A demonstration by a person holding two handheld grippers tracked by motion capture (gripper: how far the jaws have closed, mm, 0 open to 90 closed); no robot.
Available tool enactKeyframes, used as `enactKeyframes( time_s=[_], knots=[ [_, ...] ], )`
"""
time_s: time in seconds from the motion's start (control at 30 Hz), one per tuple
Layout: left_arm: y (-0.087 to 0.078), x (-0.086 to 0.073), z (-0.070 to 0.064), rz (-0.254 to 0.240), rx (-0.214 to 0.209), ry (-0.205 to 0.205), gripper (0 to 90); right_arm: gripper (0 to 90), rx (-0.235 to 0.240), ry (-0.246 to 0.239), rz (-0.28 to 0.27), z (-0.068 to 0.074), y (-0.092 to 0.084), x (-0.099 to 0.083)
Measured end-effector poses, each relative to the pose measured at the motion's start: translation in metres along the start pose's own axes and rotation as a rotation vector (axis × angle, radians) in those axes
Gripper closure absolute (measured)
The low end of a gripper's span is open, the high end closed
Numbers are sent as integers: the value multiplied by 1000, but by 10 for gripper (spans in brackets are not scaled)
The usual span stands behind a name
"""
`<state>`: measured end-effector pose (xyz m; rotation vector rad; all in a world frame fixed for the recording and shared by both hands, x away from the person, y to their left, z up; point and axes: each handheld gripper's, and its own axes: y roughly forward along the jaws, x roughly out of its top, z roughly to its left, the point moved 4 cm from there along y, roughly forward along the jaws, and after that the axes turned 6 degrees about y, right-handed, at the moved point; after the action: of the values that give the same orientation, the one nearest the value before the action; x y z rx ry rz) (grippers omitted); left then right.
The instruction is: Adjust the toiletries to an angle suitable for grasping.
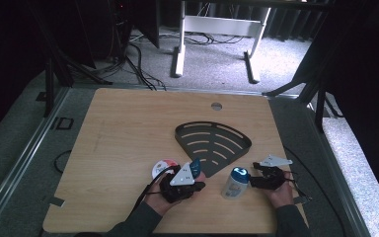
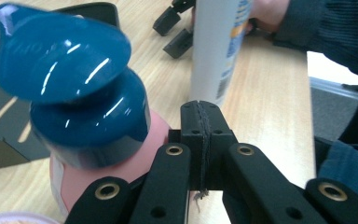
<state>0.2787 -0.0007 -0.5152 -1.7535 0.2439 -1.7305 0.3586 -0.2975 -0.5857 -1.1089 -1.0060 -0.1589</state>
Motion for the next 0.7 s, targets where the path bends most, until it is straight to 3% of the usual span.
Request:
enactKeyframes(
  time_s=[0.13, 0.7],
  knots=[
    [6, 4, 7, 12, 23, 13, 897, 343, 0, 0, 0, 0, 0, 0],
    [16, 11, 32, 65, 124, -1, 897, 342, 1, 0, 1, 0, 0, 0]
  ],
)
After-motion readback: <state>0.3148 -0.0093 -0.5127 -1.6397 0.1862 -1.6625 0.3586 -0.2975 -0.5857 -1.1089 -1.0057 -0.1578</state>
